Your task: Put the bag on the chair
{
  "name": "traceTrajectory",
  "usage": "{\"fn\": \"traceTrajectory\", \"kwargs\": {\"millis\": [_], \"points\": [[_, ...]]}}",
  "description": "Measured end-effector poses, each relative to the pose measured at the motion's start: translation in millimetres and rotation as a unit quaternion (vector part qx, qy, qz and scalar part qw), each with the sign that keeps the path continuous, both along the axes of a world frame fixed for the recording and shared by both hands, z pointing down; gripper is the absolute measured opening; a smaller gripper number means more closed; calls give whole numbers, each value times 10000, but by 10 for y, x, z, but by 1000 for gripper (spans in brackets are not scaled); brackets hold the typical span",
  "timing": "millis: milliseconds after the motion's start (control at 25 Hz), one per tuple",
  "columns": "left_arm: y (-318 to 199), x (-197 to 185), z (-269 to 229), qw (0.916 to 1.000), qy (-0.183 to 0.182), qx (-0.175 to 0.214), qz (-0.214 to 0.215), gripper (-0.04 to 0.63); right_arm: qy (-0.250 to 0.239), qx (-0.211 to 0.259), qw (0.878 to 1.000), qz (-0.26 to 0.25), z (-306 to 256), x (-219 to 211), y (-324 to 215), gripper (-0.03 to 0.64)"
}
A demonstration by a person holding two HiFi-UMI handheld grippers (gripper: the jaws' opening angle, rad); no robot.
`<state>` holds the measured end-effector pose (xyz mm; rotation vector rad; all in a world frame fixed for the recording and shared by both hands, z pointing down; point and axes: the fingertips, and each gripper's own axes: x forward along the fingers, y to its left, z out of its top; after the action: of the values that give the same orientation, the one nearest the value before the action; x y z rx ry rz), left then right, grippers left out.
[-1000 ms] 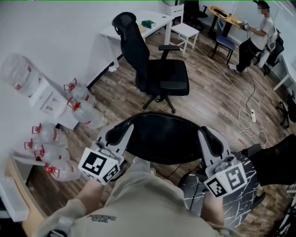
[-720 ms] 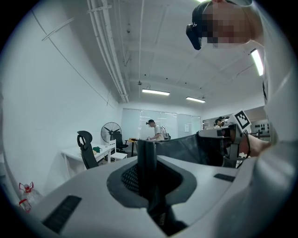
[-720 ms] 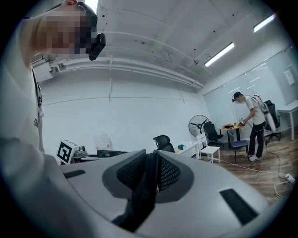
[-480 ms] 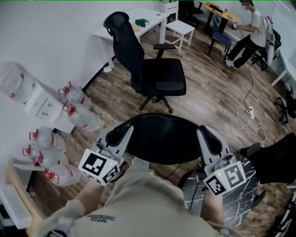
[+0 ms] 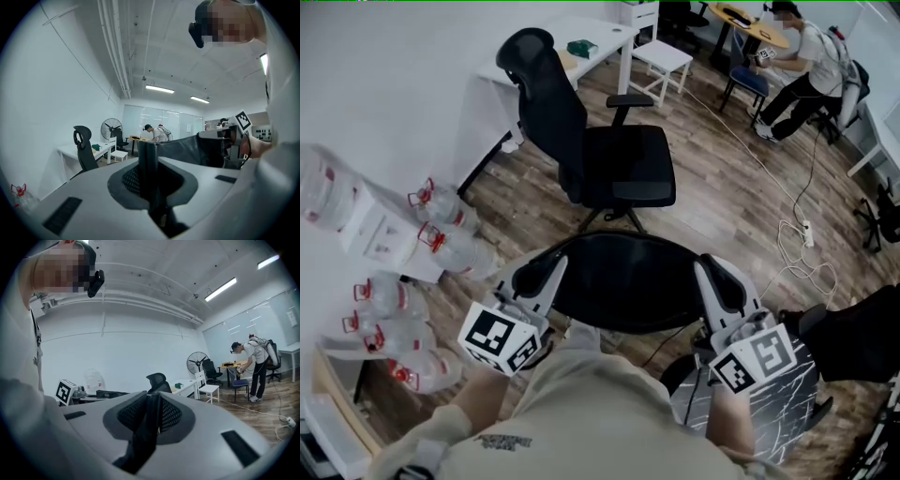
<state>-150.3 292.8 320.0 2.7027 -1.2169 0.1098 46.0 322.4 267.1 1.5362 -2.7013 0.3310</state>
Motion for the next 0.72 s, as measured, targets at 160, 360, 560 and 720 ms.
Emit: {"fn": "traceTrajectory", "kwargs": {"millis": [160,360,560,720], "points": [[-501,-13,22,10000,-65,-51,-8,51,-49,-123,9999,44,29,-18,-477,68],[-1158,-98,-5,9999,-38,-146,64,51,-85,-205,9997,93,11,-103,-1124,67],[-1799,-153,-61,9998,-8,-122,142,51,-104,-195,9995,215,-13,-144,-1773,69],[-2238,-193,-69,9997,26,-115,205,51,-65,-179,9994,286,-23,-187,-2196,69]]}}
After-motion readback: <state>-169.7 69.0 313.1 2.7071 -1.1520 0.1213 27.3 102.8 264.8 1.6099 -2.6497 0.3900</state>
